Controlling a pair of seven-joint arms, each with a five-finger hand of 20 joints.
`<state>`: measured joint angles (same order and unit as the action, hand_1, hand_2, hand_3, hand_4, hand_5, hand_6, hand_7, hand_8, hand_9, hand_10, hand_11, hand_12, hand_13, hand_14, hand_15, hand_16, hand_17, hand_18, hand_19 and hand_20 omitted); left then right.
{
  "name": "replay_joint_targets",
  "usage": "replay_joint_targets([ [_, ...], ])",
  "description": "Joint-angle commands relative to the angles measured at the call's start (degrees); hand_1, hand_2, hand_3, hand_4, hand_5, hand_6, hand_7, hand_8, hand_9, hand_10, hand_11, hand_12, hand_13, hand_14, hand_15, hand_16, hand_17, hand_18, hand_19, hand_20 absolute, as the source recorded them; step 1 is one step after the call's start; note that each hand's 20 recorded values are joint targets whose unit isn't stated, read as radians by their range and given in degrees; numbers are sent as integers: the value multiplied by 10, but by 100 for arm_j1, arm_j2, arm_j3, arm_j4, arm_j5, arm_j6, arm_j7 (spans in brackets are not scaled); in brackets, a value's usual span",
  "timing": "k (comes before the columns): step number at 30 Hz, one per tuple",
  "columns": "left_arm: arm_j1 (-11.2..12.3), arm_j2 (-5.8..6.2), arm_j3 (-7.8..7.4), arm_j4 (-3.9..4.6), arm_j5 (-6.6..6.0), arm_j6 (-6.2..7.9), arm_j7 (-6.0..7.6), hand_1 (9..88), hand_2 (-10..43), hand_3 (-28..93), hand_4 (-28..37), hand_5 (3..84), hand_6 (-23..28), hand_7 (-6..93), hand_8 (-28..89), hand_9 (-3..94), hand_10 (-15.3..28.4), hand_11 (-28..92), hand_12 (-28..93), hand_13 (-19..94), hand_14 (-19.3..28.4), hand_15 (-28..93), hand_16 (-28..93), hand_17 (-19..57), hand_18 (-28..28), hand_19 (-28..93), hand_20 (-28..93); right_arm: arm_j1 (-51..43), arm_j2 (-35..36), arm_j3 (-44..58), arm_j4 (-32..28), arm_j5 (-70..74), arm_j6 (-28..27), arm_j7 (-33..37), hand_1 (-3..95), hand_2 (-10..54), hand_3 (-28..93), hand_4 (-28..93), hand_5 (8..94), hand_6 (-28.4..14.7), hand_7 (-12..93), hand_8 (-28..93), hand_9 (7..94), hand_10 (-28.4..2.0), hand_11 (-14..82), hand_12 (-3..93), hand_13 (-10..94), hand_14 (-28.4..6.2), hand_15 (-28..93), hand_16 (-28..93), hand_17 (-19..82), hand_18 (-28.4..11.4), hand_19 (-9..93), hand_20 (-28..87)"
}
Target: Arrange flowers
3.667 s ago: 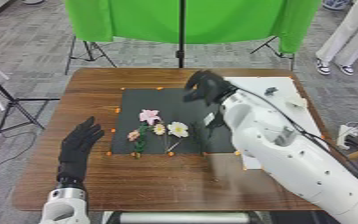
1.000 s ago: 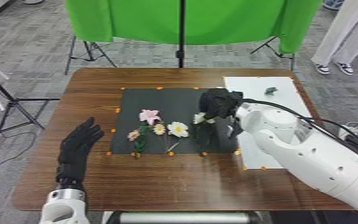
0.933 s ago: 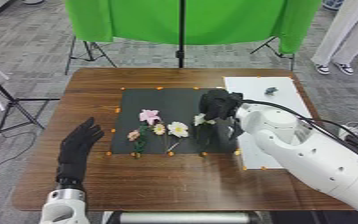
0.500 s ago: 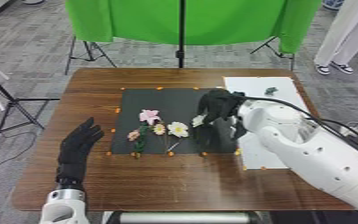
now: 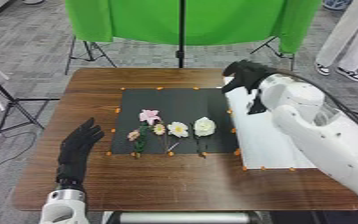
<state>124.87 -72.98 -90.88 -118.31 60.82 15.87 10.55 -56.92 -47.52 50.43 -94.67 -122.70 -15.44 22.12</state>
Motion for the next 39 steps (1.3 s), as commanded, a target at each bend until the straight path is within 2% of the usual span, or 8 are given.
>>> replay_joint_targets([
  [1, 66, -33, 51, 49, 35, -64, -71, 221, 52, 681, -283, 390, 63, 93, -57, 380, 132, 198, 109, 304, 167, 282, -31, 44, 113, 111, 172, 616, -246, 48, 1547, -493, -911, 454, 293, -95, 697, -209, 400, 8, 98, -72, 448, -177, 56, 187, 792, -63, 578, 311, 543, -149, 932, 491],
  [8, 66, -36, 42, 57, 30, -81, -66, 221, 52, 681, -283, 391, 63, 93, -57, 380, 132, 199, 108, 304, 168, 283, -30, 44, 113, 112, 172, 391, -482, 226, 2259, -670, -900, 543, 302, -95, 707, -218, 389, 18, 111, -76, 445, -176, 56, 190, 789, -62, 587, 299, 540, -150, 932, 480],
  [13, 52, -50, 48, 72, 31, -88, -40, 221, 52, 681, -283, 390, 63, 94, -57, 380, 133, 200, 108, 305, 168, 283, -31, 44, 113, 112, 172, 164, -506, 314, 2435, -679, -712, 576, 331, -95, 716, -222, 434, 37, 135, -90, 513, -154, 75, 190, 817, -49, 595, 293, 561, -144, 932, 491],
  [19, 54, -84, 52, 80, 29, -96, -32, 223, 52, 679, -283, 391, 62, 94, -57, 380, 133, 199, 108, 304, 168, 285, -30, 43, 114, 117, 174, -225, -428, 130, 2541, -771, 696, 364, 454, -95, 709, -275, 578, 57, 200, -129, 675, -115, 148, 176, 876, -22, 589, 304, 611, -123, 932, 535],
  [22, 60, -96, 51, 74, 33, -90, -20, 223, 52, 679, -283, 391, 63, 93, -57, 380, 133, 199, 108, 304, 168, 284, -30, 43, 114, 117, 174, -346, -345, -12, 2500, -816, 1364, 265, 575, -95, 595, -266, 713, 45, 243, -12, 837, -82, 81, 310, 914, -9, 596, 317, 651, -113, 932, 575],
  [26, 74, -103, 56, 65, 38, -99, -7, 223, 51, 682, -283, 391, 63, 94, -57, 380, 133, 198, 108, 304, 169, 284, -31, 43, 115, 118, 174, -676, -47, 175, 1756, -599, 1655, 307, 630, -95, 579, -250, 794, 29, 277, 50, 920, -71, 88, 376, 936, -3, 611, 322, 683, -106, 932, 599],
  [34, 98, -76, 24, 51, 37, -94, -58, 223, 50, 681, -283, 391, 63, 93, -57, 380, 134, 199, 108, 305, 168, 285, -31, 42, 115, 119, 175, -2241, 531, 1154, -957, -2, 1751, 436, 634, -95, 582, -225, 805, 18, 265, 65, 928, -74, 85, 387, 937, 2, 617, 318, 690, -103, 932, 603],
  [39, 70, -67, 27, 56, 33, -128, -67, 224, 50, 680, -283, 391, 63, 93, -57, 380, 133, 199, 108, 305, 168, 286, -31, 43, 115, 117, 173, -2732, 311, 1131, -1494, 153, 1771, 266, 632, -95, 584, -222, 807, 16, 258, 72, 930, -75, 84, 386, 937, 4, 617, 319, 692, -100, 932, 605],
])
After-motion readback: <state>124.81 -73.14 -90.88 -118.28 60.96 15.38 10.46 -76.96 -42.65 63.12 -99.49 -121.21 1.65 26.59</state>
